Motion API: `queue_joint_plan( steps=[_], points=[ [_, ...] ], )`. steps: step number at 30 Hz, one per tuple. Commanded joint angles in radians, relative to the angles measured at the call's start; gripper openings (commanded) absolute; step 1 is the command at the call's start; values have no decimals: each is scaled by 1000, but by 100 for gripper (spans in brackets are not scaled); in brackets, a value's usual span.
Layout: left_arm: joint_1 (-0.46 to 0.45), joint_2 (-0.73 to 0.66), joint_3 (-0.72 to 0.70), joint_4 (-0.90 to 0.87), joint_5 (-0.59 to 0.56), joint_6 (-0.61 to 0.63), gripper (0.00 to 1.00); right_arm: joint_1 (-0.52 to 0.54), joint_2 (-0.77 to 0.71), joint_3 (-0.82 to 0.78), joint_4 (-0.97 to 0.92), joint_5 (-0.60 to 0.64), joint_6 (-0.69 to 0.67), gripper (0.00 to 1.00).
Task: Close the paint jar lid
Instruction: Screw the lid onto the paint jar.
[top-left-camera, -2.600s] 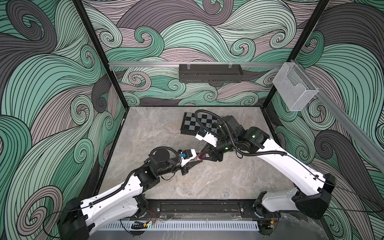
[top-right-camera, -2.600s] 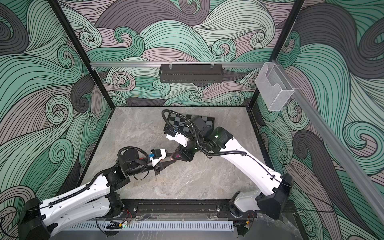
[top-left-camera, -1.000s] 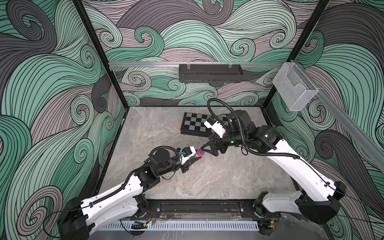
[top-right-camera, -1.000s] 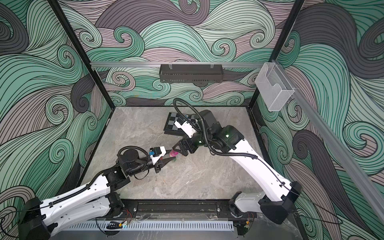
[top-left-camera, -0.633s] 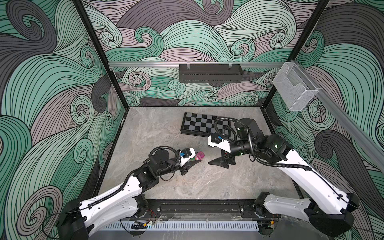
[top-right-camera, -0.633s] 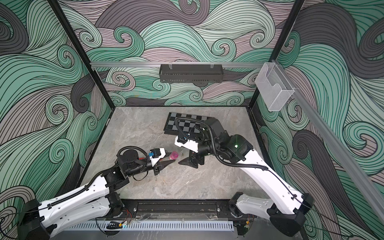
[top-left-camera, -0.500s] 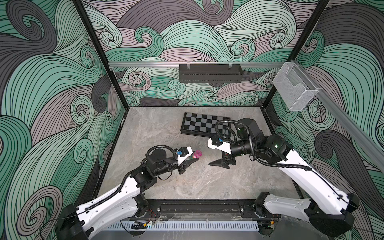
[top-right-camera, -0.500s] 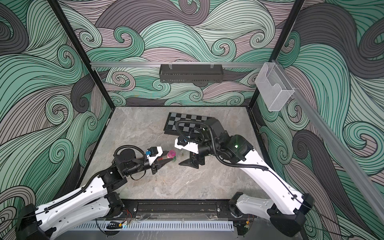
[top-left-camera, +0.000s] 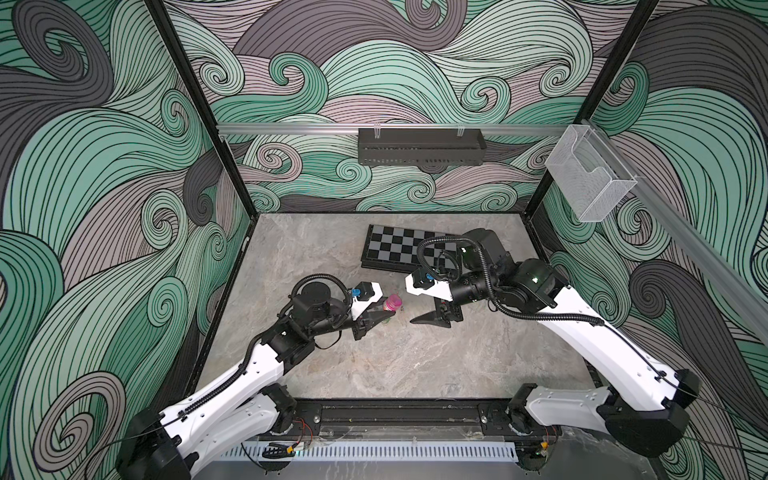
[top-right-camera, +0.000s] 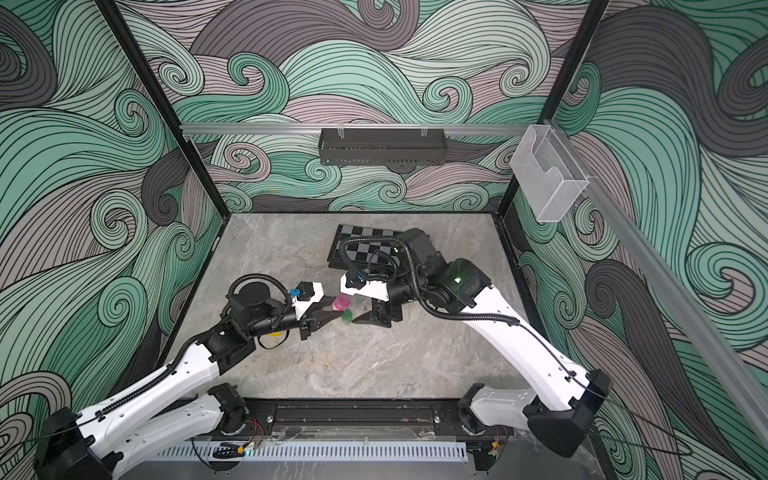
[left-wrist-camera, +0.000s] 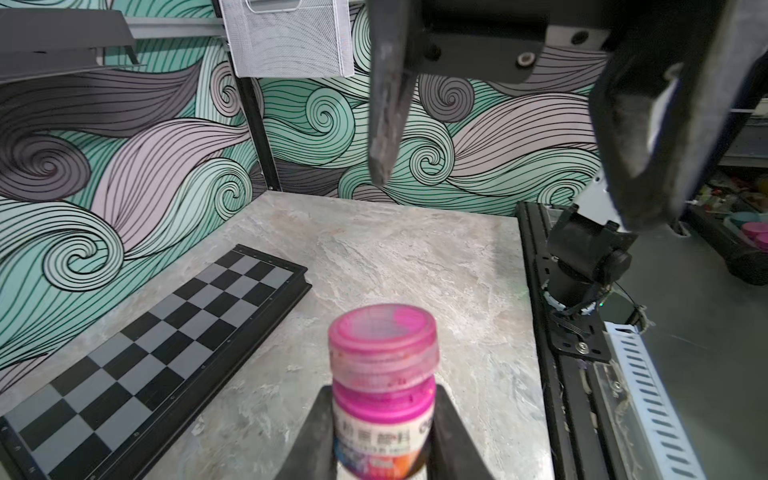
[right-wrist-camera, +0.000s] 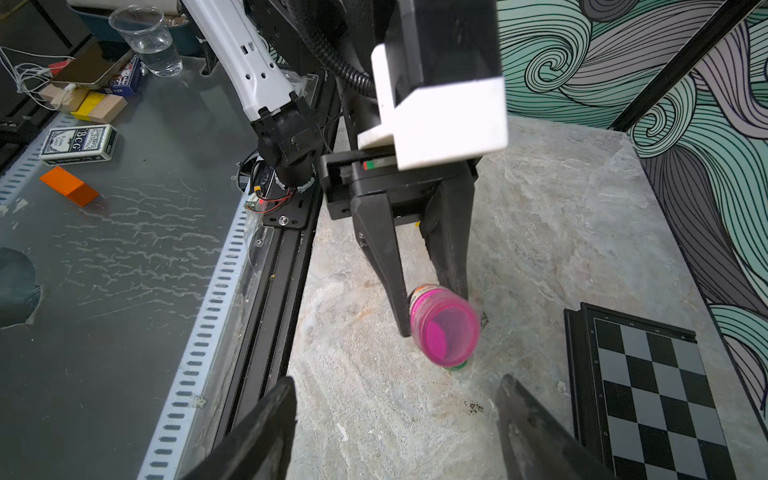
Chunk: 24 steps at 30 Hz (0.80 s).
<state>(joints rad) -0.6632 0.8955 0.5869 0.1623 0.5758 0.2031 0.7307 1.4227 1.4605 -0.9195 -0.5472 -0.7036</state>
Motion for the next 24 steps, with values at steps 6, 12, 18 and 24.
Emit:
queue_joint_plan(
  steps=[6, 12, 18, 24],
  points=[
    [4, 7, 57, -87, 99, 56, 5, 6, 68, 39, -45, 0, -145, 71],
    [4, 10, 67, -116, 107, 65, 5, 7, 136, 85, -82, -12, -157, 68],
    [4, 8, 69, -130, 110, 71, 5, 9, 195, 125, -120, -46, -162, 62],
    [5, 5, 72, -139, 107, 77, 5, 18, 241, 150, -153, -56, -166, 60]
  ],
)
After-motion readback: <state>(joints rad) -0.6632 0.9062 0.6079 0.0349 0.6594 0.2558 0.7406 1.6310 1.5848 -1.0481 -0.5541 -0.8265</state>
